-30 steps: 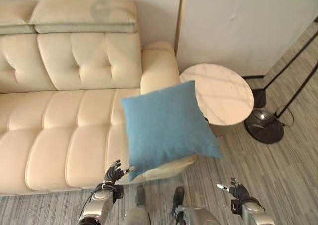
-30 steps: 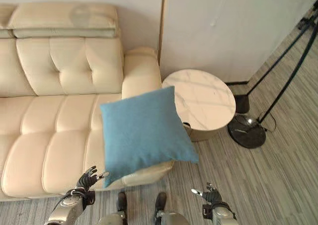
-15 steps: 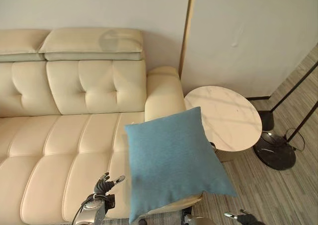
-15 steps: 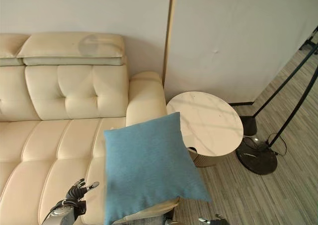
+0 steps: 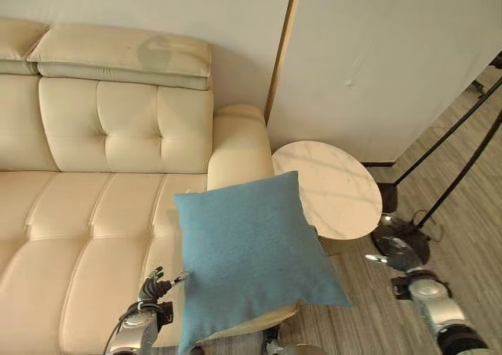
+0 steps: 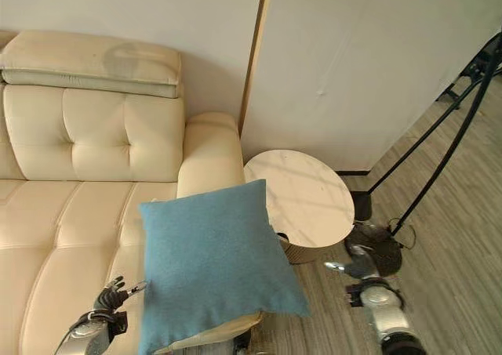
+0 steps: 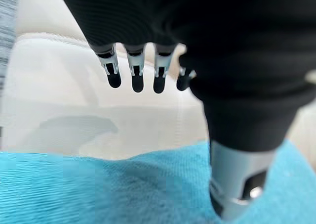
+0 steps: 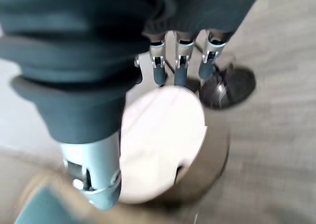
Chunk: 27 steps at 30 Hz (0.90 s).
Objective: Pick up all the scattered cushions and arrange them neatly on the sofa.
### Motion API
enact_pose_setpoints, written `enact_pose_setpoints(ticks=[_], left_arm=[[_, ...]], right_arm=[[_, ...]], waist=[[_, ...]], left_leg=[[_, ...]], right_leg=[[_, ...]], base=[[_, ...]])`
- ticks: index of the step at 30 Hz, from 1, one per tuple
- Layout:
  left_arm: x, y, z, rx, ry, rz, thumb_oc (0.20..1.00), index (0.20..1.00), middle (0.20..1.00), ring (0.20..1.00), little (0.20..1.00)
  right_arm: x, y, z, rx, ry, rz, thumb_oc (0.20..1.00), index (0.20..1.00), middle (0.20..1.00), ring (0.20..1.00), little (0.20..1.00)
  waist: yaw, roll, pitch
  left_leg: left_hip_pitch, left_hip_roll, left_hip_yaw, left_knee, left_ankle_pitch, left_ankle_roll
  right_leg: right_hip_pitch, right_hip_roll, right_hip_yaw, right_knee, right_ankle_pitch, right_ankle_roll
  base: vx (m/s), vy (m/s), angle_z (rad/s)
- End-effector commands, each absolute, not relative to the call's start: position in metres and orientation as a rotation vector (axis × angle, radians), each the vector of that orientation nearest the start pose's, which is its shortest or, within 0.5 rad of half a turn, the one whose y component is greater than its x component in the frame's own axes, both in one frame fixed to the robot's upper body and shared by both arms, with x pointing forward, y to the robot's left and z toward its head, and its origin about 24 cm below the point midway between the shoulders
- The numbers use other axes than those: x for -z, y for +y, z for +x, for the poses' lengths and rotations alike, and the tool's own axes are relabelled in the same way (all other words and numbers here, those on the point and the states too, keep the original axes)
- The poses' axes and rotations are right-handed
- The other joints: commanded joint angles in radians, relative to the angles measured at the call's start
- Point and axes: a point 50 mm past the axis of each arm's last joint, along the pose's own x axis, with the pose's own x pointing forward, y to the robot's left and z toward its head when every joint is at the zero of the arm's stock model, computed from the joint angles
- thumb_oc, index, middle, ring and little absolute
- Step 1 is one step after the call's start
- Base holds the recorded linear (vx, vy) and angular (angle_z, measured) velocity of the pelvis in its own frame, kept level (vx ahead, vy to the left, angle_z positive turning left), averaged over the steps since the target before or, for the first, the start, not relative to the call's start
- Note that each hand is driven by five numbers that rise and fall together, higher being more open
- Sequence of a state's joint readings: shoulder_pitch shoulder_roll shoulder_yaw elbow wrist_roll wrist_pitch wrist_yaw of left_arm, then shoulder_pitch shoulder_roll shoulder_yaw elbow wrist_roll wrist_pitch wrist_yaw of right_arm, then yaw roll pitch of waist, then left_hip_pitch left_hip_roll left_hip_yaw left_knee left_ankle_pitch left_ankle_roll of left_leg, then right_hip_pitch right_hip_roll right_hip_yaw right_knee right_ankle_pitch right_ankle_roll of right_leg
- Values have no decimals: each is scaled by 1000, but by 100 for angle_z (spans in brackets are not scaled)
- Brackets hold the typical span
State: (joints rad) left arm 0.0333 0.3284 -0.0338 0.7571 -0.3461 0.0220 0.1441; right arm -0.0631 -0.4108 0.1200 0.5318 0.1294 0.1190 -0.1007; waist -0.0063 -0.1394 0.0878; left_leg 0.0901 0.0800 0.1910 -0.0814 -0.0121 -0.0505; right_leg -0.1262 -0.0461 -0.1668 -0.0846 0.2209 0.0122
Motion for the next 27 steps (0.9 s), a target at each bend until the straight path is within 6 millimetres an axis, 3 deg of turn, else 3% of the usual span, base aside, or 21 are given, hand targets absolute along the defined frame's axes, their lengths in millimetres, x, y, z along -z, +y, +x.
enact_pose_setpoints(ticks=[1, 6, 8, 14, 21, 27], left_arm=[[85, 268, 196, -369, 672, 52, 1000, 1000, 1000, 1000, 1000], [86, 258, 197, -349, 671, 43, 1000, 1000, 1000, 1000, 1000], [87, 257, 197, -345, 674, 44, 1000, 1000, 1000, 1000, 1000], [90, 246, 201, -302, 685, 56, 1000, 1000, 1000, 1000, 1000], [91, 227, 210, -258, 681, 38, 1000, 1000, 1000, 1000, 1000], [92, 213, 213, -244, 674, -17, 1000, 1000, 1000, 1000, 1000]], right_arm=[[32, -244, 246, 116, 467, -339, 1000, 1000, 1000, 1000, 1000], [24, -212, 245, 25, 393, -293, 1000, 1000, 1000, 1000, 1000], [25, -207, 244, 12, 393, -290, 1000, 1000, 1000, 1000, 1000], [39, -180, 231, -80, 435, -257, 1000, 1000, 1000, 1000, 1000], [62, -162, 224, -116, 529, -218, 1000, 1000, 1000, 1000, 1000], [69, -149, 223, -133, 558, -180, 1000, 1000, 1000, 1000, 1000]], waist=[[-3, -3, 14], [-5, 0, 21], [-6, 0, 21], [-9, -8, 27], [-4, -17, 42], [1, -11, 47]], left_leg=[[-81, -20, -36, -6, -7, 19], [-85, -24, -33, -6, -8, 21], [-86, -24, -32, -6, -8, 21], [-84, -24, -27, -6, -11, 21], [-92, -21, -29, -6, -6, 20], [-100, -25, -41, -6, -5, 19]], right_leg=[[135, -66, 14, -3, -219, 124], [128, -72, 9, -3, -213, 126], [127, -73, 8, -3, -212, 126], [126, -75, 6, 0, -211, 126], [115, -73, 7, 1, -213, 125], [113, -75, -2, -1, -217, 124]], base=[[-2, 21, -5], [-1, 4, -1], [-11, 11, -3], [-1, 1, -1], [0, 0, 0], [12, 0, 1]])
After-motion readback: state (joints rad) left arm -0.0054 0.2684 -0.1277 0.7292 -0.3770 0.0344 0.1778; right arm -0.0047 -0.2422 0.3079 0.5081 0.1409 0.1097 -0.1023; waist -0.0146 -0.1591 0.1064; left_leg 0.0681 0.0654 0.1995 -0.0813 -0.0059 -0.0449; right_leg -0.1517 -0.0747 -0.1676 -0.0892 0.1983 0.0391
